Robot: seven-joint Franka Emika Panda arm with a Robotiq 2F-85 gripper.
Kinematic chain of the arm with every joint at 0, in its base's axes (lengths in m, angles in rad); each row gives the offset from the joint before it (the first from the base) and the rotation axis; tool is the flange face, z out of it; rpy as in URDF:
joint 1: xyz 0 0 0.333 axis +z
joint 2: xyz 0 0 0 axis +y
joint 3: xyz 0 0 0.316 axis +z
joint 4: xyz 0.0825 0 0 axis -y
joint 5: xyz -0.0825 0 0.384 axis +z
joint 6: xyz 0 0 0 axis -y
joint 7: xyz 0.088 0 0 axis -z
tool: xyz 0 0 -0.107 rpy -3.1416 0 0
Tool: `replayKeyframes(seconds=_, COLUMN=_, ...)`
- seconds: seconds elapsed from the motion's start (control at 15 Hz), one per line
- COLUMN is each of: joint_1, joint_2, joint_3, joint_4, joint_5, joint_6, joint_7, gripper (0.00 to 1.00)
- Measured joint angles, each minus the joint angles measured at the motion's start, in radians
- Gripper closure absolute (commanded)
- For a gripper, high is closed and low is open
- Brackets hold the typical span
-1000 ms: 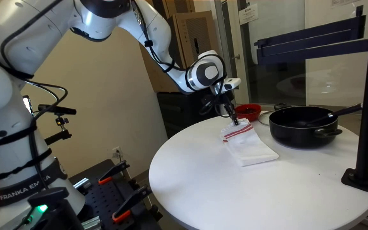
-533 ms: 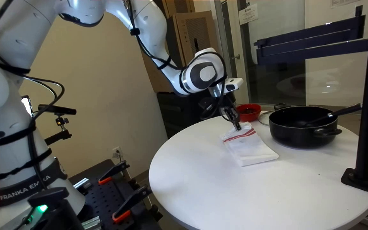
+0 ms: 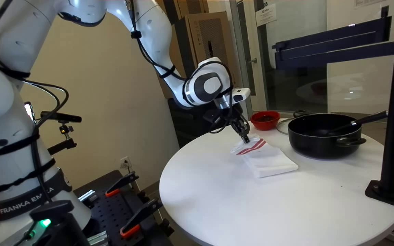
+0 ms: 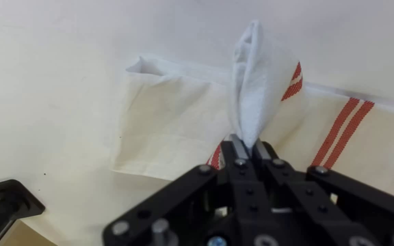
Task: Fold the tea towel
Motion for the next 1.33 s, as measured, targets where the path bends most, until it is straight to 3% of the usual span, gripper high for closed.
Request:
replayKeyframes(seconds=0.4, joint_1=0.080, joint_2=0.016, joint_3=0.007, joint_4=0.048, joint_5=0.007, joint_6=0.007, joint_7=0.005, gripper=0.98)
replayKeyframes(seconds=0.47, joint_1=0.086, joint_2=0.020, joint_3=0.010, joint_4=0.065, joint_5=0.010, joint_6=0.003, joint_7=0.006, gripper=0.94)
replayKeyframes(seconds=0.67, joint_1=0.087, joint_2=0.033, joint_3=0.019, joint_4=0.105, joint_5=0.019, joint_6=-0.012, joint_7=0.007, gripper=0.94)
replayKeyframes(seconds=0.73, joint_1=0.086, joint_2=0.036, joint_3=0.019, joint_4=0.109, joint_5=0.019, joint_6=-0.013, joint_7=0.007, gripper=0.98)
replayKeyframes(seconds=1.33, joint_1=0.085, joint_2=0.063, joint_3=-0.015, joint_4=0.112, joint_5=0.019, joint_6=-0.013, joint_7=0.028, gripper=0.98)
